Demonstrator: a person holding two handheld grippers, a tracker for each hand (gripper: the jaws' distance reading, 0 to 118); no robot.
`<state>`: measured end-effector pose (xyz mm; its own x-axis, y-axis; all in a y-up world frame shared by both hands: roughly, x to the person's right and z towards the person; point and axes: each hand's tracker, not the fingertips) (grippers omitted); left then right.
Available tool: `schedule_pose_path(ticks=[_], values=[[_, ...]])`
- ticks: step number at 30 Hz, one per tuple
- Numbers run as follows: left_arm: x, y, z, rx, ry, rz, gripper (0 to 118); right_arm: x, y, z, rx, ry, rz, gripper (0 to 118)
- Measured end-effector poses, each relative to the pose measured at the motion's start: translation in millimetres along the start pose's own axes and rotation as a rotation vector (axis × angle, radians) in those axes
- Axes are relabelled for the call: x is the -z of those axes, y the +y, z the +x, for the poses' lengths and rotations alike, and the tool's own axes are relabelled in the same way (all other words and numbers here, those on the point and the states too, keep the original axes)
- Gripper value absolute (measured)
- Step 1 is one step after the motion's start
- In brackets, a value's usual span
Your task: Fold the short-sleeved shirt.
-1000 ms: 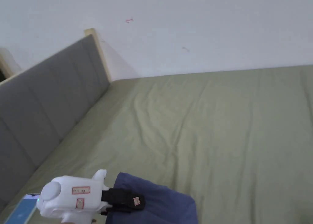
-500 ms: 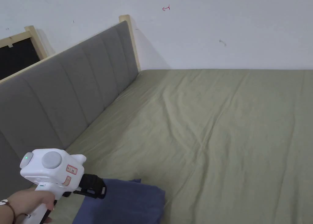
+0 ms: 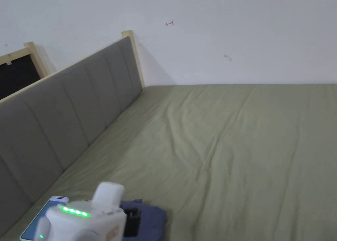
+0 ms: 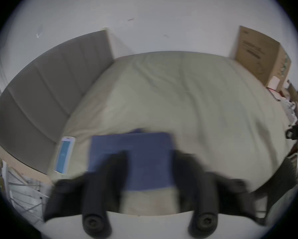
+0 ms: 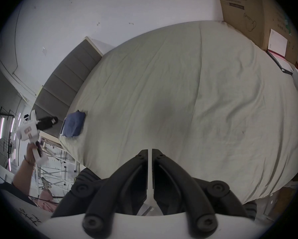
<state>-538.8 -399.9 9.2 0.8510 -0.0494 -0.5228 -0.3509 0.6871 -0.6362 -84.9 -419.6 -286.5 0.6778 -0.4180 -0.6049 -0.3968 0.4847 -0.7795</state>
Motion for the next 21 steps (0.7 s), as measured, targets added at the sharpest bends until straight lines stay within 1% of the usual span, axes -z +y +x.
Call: schedule_pose_path(ticks=[1, 2, 4, 5, 7, 10, 13, 14, 18, 19, 20, 21], values=[[-4.2, -7.1, 24.5, -0.016, -0.04, 0.008, 3, -3.9, 0.3, 1.6, 0.004, 0.025, 0.018, 4], [-8.6, -12.4, 45.5, -0.033, -0.054, 0.028, 2, -7.9, 0.7, 2.3, 0.006, 0.044, 0.033, 4], [-11.2, -8.2, 84.8, -0.107, -0.154, 0.109, 2, -21.5, 1.8, -0.3, -0.006, 0.055, 0.105, 4], [-17.7, -6.9, 103.5, -0.105, -0.185, 0.152, 2, -28.8, 2.6, -2.0, -0.022, 0.049, 0.139, 4], [-44.1, 4.2, 145.3, -0.006, -0.146, 0.317, 2, -47.3, 4.8, -7.3, -0.082, 0.03, 0.241, 4], [-83.9, 26.7, 189.8, -0.016, -0.196, 0.536, 2, -78.5, 9.9, -17.6, -0.146, -0.002, 0.444, 4], [-115.2, 48.4, 223.7, 0.055, -0.137, 0.707, 2, -115.8, 17.0, -36.5, -0.151, 0.013, 0.665, 4], [-124.3, 53.6, 233.3, 0.062, -0.128, 0.736, 2, -125.7, 19.3, -40.6, -0.159, 0.012, 0.724, 4], [-146.5, 72.9, 258.1, 0.019, -0.152, 0.846, 2, -158.4, 28.0, -58.8, -0.208, -0.075, 0.947, 4], [-145.9, 76.5, 262.5, 0.011, -0.156, 0.855, 2, -158.7, 26.1, -59.6, -0.251, -0.095, 0.996, 4], [-147.6, 77.5, 267.3, 0.003, -0.144, 0.869, 2, -154.6, 27.7, -51.0, -0.293, -0.126, 1.048, 4], [-148.8, 77.7, 272.8, -0.009, -0.117, 0.886, 2, -151.5, 25.3, -51.2, -0.342, -0.202, 1.113, 4]])
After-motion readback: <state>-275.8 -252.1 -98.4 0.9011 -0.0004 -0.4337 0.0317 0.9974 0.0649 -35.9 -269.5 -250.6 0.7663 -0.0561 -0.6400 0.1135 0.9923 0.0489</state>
